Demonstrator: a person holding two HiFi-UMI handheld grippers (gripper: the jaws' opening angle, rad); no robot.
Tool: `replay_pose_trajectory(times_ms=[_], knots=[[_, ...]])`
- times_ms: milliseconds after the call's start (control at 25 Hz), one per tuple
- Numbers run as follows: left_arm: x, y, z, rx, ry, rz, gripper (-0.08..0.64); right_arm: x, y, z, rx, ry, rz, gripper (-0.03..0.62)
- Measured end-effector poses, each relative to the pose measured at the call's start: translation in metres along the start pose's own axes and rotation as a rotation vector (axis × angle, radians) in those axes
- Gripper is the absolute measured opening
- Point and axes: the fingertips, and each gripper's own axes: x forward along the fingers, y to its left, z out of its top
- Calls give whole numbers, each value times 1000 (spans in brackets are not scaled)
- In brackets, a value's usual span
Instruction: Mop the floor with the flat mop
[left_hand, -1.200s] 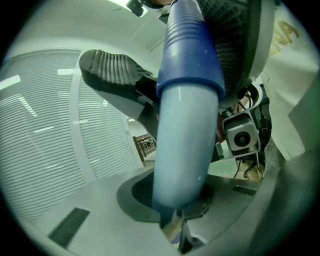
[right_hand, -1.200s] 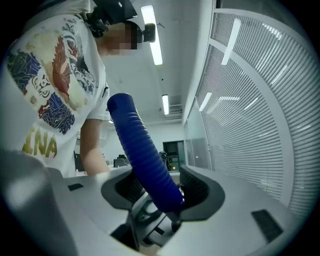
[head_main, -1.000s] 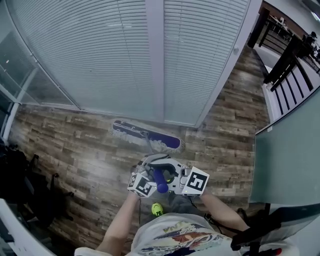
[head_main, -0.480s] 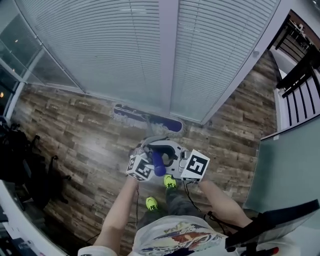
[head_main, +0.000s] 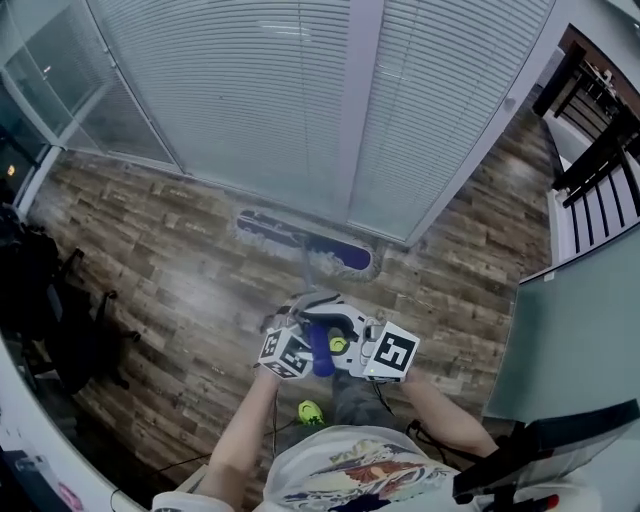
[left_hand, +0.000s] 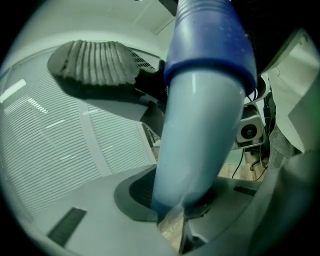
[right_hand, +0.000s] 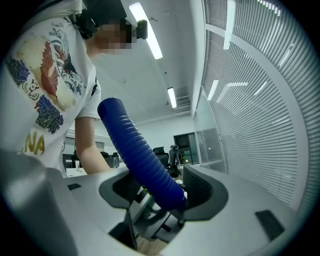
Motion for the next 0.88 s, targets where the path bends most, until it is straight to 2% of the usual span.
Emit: replay_pose_trajectory(times_ms=[160,320,480,680,880], knots=[[-61,-65,8,-15,-7,7,40,13,90,-4,-64,-5,43,245],[-110,-129,17,-22,-3,15,40,15,171,-8,-61,-11,59,249],[-147,-171,24,-46,1,26,40,19,228,-8,-37,-4,82,249],[-168,-187,26,-50,5,45,40,24,255,-11,-19,22,108,249],[-171,-179,19,-51,-9,45,39,35,249,-10,-15,-6,100,249]])
